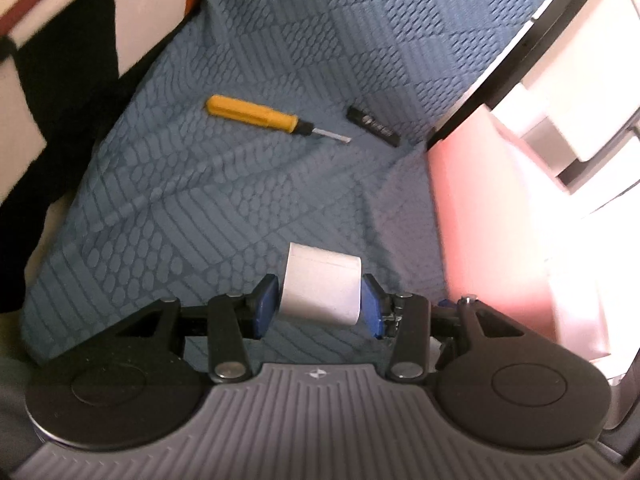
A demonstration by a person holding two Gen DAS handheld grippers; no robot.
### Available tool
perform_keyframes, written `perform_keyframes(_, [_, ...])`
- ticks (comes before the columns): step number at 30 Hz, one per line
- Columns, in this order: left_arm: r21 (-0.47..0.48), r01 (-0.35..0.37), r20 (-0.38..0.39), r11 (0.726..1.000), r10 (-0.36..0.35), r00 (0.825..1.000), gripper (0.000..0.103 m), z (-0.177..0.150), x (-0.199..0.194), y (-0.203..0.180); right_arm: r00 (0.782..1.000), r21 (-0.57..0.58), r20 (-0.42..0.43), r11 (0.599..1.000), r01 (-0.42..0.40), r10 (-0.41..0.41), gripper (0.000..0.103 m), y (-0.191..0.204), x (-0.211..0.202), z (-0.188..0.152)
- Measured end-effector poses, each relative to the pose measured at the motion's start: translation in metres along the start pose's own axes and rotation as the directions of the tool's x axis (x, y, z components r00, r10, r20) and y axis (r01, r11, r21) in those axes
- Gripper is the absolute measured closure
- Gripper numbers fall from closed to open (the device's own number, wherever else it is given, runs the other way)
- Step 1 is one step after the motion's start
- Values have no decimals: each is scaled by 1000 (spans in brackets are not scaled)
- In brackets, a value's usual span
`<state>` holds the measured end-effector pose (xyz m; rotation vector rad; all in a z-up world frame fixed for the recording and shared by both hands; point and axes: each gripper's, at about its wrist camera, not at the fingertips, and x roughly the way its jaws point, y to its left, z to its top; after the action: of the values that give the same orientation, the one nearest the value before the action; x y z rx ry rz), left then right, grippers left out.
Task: Organize rigid objects
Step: 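Carry both white chargers up and over the pink box with both tools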
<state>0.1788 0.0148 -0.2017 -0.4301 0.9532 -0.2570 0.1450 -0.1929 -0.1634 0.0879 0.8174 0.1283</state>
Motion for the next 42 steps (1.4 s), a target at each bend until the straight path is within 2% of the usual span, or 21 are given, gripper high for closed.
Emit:
perform_keyframes(3, [3,-17,31,1000,17,999,53,7,-13,-6,1000,5,6,1000,-13,13,72,2,-12,5])
perform_keyframes(9, [2,-6,54,1000,6,999,53,17,-36,-21,999,-4,19,999,-43,43,72,1,-36,22])
perform_keyframes(14, [-8,3,83,1000,-2,997,53,31,-61,-33,999,5,35,999,-32,31,72,-9,-56,41])
perform_keyframes(25, [24,26,113,999,-29,993,53,51,-91,-96,998,5,56,1000,-23,23,72,-39,-96,77])
perform_keyframes(35, [100,72,103,992,-82,991,53,55,-79,-174,991,36,130,999,15,-20,72,-100,-128,105])
perform_keyframes(42, [149,109,55,983,-119,991,53,41,-36,-223,991,80,115,995,66,-75,72,-153,-126,101])
